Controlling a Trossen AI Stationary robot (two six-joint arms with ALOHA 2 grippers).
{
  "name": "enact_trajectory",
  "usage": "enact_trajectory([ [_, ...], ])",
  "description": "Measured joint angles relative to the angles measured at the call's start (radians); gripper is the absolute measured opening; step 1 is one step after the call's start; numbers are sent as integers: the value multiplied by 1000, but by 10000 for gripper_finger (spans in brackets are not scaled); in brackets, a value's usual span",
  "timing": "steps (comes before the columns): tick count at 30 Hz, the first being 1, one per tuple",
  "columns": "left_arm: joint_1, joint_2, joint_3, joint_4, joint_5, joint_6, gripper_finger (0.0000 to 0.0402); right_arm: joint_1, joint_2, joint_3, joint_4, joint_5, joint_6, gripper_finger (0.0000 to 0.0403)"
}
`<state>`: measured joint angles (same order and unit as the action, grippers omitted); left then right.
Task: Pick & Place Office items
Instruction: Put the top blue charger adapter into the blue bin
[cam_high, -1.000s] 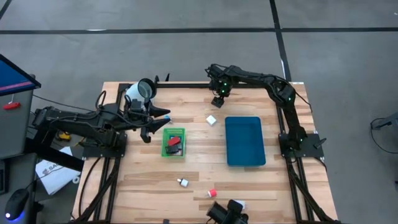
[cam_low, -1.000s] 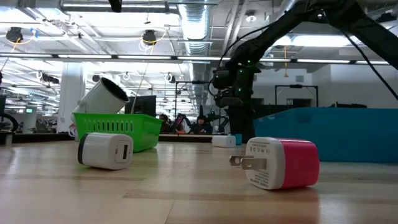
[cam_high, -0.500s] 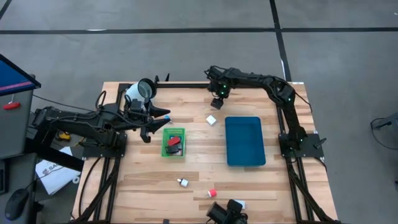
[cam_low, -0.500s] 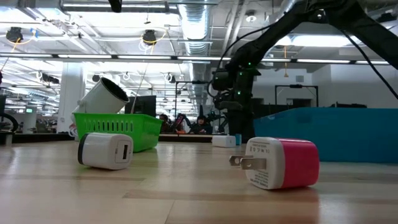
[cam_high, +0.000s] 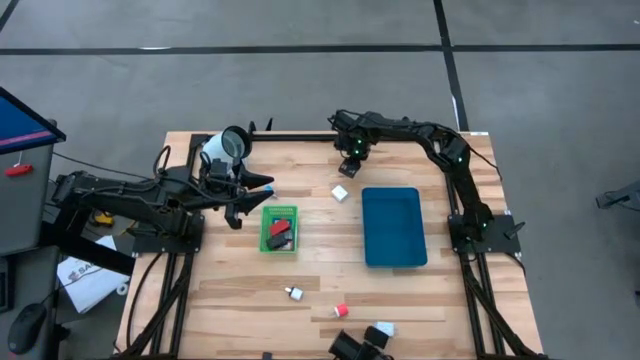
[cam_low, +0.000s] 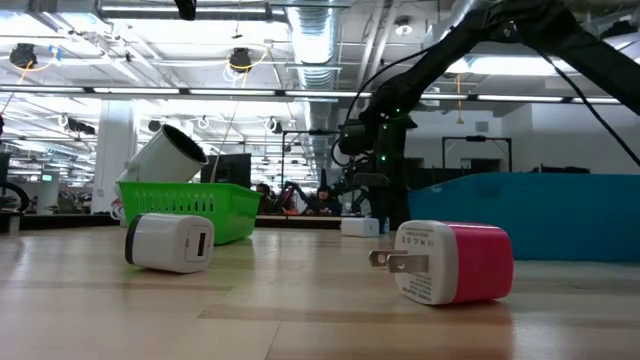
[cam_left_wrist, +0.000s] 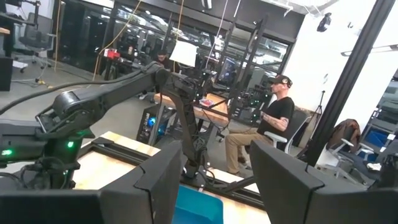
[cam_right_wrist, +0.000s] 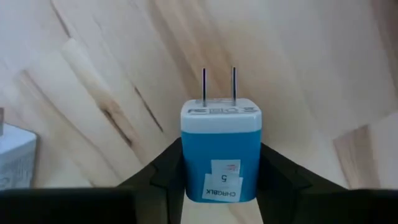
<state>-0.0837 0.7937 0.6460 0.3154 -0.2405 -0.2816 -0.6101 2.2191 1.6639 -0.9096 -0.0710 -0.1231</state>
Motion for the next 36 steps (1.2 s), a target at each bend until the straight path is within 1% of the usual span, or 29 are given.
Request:
enact_trajectory([
  [1,0,0,0,0,0,0,186,6,-4,2,-2,7,0,135],
  [3,0,0,0,0,0,1,186,14,-25,3,-15,-12,1,136],
  [6,0,0,0,-1,-1,7,186,26,-92,16,-21,-20,17,136],
  [11,0,0,0,-1,-4,8,186,34,-207,14,-122,-17,41,136],
  [14,0,0,0,-4,-4,8,186,57,-303,15,-200,-50,66,135],
  [16,0,0,0,-7,-4,8,186,78,-365,-10,-242,-79,72,136],
  [18,-3,0,0,-12,-3,8,186,105,-427,-52,-283,-86,92,135],
  [21,-11,0,0,-27,2,8,186,152,-548,-163,-317,-89,158,135],
  [24,-20,0,0,-45,2,8,186,199,-674,-321,-305,-109,318,135],
  [26,-23,0,0,-51,2,8,186,229,-769,-427,-262,-124,487,135],
  [31,-19,0,0,-51,2,12,186,307,-963,-645,-54,-106,954,135],
  [34,-14,0,0,-47,2,13,186,355,-1016,-728,29,-52,1156,136],
  [36,-14,0,0,-47,2,13,186,382,-1017,-761,32,-6,1231,136],
])
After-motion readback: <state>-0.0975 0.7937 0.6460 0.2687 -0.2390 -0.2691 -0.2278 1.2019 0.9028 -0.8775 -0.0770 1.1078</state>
